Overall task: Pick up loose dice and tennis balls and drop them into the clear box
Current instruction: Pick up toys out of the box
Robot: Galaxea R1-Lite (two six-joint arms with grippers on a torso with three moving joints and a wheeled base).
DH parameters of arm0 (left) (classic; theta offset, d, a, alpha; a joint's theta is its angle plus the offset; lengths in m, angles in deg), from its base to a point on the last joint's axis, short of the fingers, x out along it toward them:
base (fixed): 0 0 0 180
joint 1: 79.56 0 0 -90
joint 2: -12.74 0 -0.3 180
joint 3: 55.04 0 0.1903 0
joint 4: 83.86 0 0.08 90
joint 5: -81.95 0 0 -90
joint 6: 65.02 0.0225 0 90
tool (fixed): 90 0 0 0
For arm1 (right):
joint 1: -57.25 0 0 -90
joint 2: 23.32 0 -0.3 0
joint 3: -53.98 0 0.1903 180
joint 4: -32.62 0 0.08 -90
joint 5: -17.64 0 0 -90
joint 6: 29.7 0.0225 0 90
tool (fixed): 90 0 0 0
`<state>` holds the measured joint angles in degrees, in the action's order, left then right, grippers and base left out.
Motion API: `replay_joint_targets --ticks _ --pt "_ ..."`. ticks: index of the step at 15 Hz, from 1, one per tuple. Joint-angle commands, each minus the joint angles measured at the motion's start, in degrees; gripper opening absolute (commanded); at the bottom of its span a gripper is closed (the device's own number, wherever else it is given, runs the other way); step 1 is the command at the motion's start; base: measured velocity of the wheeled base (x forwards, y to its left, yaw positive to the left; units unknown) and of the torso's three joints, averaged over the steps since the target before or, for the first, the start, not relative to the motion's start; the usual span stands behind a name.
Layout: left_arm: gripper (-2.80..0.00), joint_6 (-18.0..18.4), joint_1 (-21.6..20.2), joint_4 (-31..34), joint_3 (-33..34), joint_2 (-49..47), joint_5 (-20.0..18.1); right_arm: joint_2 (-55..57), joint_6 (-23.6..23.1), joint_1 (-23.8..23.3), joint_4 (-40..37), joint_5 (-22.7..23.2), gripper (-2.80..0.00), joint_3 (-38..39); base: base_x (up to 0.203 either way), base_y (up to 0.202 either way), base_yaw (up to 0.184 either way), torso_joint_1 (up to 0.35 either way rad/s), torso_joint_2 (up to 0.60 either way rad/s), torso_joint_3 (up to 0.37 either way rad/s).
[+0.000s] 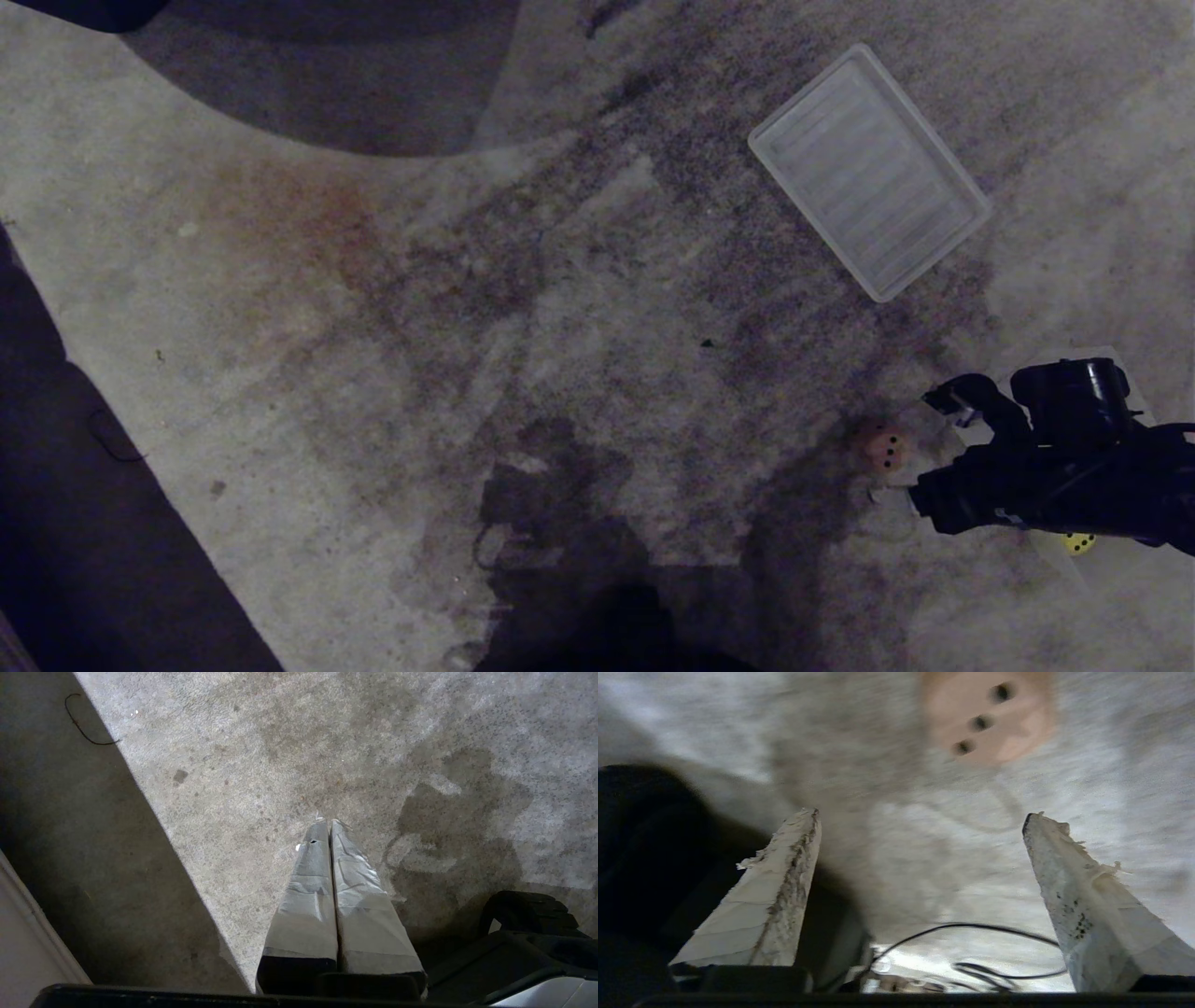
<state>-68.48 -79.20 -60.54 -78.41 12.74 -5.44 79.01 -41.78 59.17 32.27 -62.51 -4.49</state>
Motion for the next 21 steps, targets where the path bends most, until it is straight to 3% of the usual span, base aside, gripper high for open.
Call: replay_joint_targets --ticks 1,5,10,16,20,21 --pt "-2.8 -0.05 0.0 -0.04 0.09 0.0 0.03 3.48 -0.32 -0.08 0.15 -1.24 0.0 -2.68 0.0 0.0 0.0 0.0 0.0 0.0" --pt "-2.8 -0.05 0.0 -0.04 0.09 0.0 0.03 6.8 -2.53 0.07 0.27 -1.4 0.0 -6.89 0.0 0.0 0.0 0.0 0.0 0.0" --pt "-2.8 -0.05 0.0 -0.01 0.09 0.0 0.03 8.3 -11.61 -0.19 0.41 -1.15 0.0 -7.57 0.0 0.0 0.0 0.0 0.0 0.0" --pt "-2.8 -0.05 0.0 -0.04 0.09 0.0 0.03 12.28 -13.56 -0.31 8.49 -1.23 0.0 -8.24 0.0 0.0 0.0 0.0 0.0 0.0" --pt "-2.8 -0.05 0.0 -0.04 0.09 0.0 0.03 13.25 -14.55 -0.61 9.06 -1.15 0.0 -8.76 0.0 0.0 0.0 0.0 0.0 0.0" --pt "-2.8 -0.05 0.0 -0.04 0.09 0.0 0.03 13.25 -14.55 -0.61 8.98 -1.15 -2.8 -8.94 0.0 0.0 0.0 0.0 0.0 0.0"
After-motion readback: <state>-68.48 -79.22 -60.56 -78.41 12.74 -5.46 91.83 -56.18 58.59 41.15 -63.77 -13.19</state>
